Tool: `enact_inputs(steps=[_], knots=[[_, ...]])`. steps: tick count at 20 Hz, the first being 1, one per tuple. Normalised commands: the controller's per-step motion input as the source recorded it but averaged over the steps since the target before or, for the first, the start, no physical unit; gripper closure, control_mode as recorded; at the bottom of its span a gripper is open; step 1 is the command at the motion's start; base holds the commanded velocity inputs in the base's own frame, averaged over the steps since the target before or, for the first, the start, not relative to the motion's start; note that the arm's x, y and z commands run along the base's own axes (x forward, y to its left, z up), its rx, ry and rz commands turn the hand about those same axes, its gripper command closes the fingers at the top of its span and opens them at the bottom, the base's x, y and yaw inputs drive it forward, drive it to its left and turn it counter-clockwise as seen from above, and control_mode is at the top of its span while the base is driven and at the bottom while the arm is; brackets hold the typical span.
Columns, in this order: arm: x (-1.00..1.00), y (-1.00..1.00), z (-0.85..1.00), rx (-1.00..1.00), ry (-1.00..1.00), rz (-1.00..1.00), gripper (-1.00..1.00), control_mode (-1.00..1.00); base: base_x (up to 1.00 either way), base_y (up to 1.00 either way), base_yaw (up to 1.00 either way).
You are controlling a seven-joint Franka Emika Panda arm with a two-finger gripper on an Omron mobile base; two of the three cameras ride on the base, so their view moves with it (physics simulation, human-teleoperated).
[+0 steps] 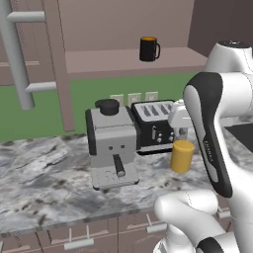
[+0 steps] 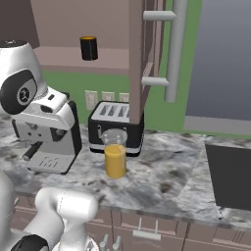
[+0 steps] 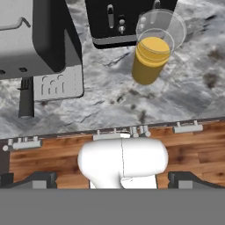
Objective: There is a tray on the dining counter. Grab the cup, mug, and pitcher and place them on the tray. The pitcher may be placed next to the tray if it cannot fit the tray.
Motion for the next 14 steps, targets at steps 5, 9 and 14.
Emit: enact_inputs(steps=[5, 9, 14], knots=[[0.00, 0.00, 0.01, 0.00, 0.00, -0.01, -1.00, -1.00, 0.00, 0.00, 0.00], [0.00, 0.00, 0.13, 0.01, 0.00, -0.07, -1.00, -1.00, 0.00, 0.00, 0.00], [0.00, 0.00, 0.32, 0.00, -0.03, 0.00, -1.00, -1.00, 0.00, 0.00, 0.00]])
